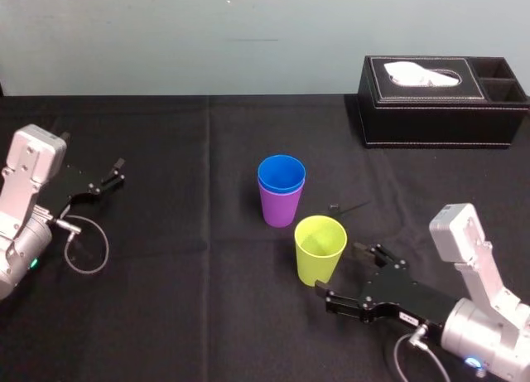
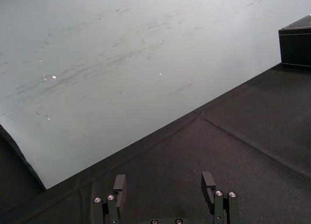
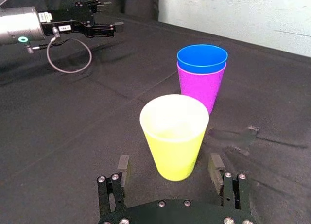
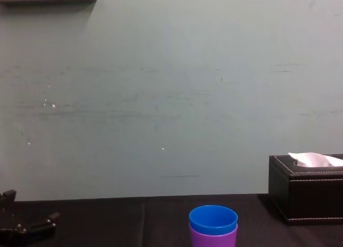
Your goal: Stack the three plastic cups sequentially using one hand.
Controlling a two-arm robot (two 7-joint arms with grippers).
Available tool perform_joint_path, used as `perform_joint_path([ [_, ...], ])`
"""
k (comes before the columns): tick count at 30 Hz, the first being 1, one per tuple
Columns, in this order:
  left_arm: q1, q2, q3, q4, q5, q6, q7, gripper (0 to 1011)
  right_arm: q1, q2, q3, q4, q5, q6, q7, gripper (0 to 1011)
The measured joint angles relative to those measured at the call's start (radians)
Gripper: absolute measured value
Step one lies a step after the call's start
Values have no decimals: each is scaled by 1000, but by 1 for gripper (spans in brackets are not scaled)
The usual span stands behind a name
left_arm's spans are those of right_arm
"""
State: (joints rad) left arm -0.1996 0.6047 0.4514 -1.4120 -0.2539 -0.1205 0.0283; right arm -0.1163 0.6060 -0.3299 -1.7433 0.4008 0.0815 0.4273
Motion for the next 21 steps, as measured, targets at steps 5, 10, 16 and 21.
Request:
perform_joint_path([
  [5,0,0,0,0,0,0,0,1011,19,-26,-10,25,-12,-10,0,1002],
  [10,0,0,0,0,0,0,0,1012,30,-50,-16,42,-21,-19,-5,1003],
  [16,0,0,0,0,0,0,0,1011,41,-78,-18,65,-32,-28,-18,1003],
  [21,0,0,0,0,0,0,0,1011,49,-98,-17,78,-35,-31,-25,1003],
])
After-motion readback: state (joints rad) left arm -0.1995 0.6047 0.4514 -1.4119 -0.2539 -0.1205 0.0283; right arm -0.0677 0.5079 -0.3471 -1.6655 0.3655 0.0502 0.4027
